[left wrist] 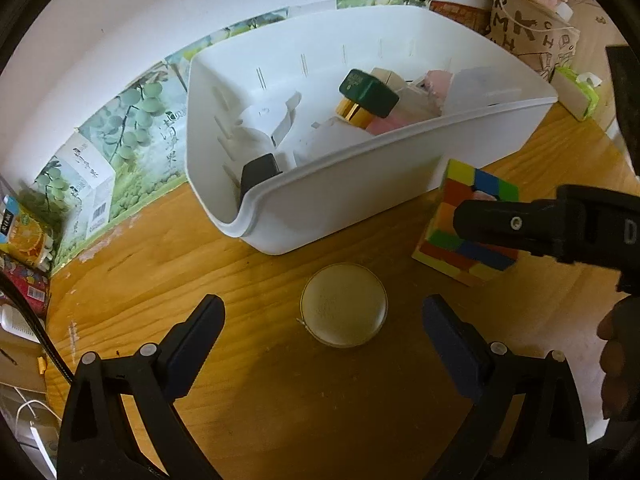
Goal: Organize rigid objects
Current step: 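Grasp gold round tin with left tool while right tool grasps Rubik's cube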
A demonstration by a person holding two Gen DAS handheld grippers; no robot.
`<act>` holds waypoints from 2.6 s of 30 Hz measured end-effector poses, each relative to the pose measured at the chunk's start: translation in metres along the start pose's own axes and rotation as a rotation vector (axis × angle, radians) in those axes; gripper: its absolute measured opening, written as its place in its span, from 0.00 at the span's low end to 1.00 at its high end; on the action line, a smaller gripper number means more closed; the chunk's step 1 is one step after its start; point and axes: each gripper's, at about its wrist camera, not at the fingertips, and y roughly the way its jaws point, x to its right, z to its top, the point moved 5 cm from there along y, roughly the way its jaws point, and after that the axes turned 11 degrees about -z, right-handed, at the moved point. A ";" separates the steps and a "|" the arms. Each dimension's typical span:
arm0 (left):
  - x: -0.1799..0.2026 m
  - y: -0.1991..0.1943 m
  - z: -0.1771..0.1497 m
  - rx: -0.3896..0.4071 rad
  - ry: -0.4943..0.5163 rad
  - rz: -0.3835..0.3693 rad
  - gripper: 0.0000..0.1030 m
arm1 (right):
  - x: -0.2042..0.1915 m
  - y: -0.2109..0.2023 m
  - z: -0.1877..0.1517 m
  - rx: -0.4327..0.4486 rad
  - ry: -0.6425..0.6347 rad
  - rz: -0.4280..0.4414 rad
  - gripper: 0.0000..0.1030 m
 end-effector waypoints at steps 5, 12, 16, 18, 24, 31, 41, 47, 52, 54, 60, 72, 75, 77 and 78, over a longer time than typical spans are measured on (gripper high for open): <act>-0.003 0.009 0.002 -0.008 -0.005 0.007 0.96 | -0.010 0.005 0.004 0.009 -0.061 -0.019 0.87; -0.005 0.018 0.004 -0.013 -0.010 0.005 0.96 | -0.019 0.010 0.008 0.019 -0.100 -0.023 0.87; -0.008 0.022 0.005 -0.019 -0.017 0.007 0.94 | -0.022 0.011 0.008 0.027 -0.130 -0.025 0.87; -0.010 0.024 0.006 -0.022 -0.022 0.007 0.93 | -0.023 0.010 0.009 0.029 -0.148 -0.025 0.87; -0.012 0.029 0.005 -0.036 -0.040 -0.001 0.85 | -0.031 0.012 0.009 0.027 -0.189 -0.016 0.87; -0.011 0.037 0.004 -0.058 -0.056 -0.038 0.73 | -0.037 0.016 0.008 0.021 -0.245 -0.035 0.87; -0.019 0.044 0.002 -0.056 -0.106 -0.078 0.60 | -0.034 0.018 0.009 0.016 -0.274 -0.040 0.82; -0.019 0.045 0.002 -0.046 -0.110 -0.081 0.57 | -0.030 0.016 0.010 0.016 -0.280 -0.030 0.82; -0.017 0.040 -0.003 -0.048 -0.125 -0.077 0.57 | -0.027 0.015 0.010 0.009 -0.275 -0.029 0.82; -0.018 0.038 -0.006 -0.049 -0.133 -0.075 0.57 | -0.025 0.014 0.009 0.003 -0.267 -0.030 0.82; -0.020 0.035 -0.019 -0.067 -0.173 -0.063 0.57 | -0.015 0.009 0.003 -0.019 -0.233 -0.032 0.82; -0.015 0.015 -0.064 -0.089 -0.293 -0.099 0.57 | 0.012 -0.009 -0.031 -0.098 -0.166 -0.029 0.81; -0.013 0.009 -0.078 -0.095 -0.323 -0.113 0.57 | 0.018 -0.013 -0.040 -0.117 -0.146 -0.022 0.81; -0.008 0.004 -0.088 -0.099 -0.341 -0.121 0.57 | 0.023 -0.016 -0.047 -0.129 -0.130 -0.017 0.81; -0.006 0.001 -0.094 -0.102 -0.351 -0.127 0.57 | 0.024 -0.018 -0.049 -0.133 -0.125 -0.016 0.81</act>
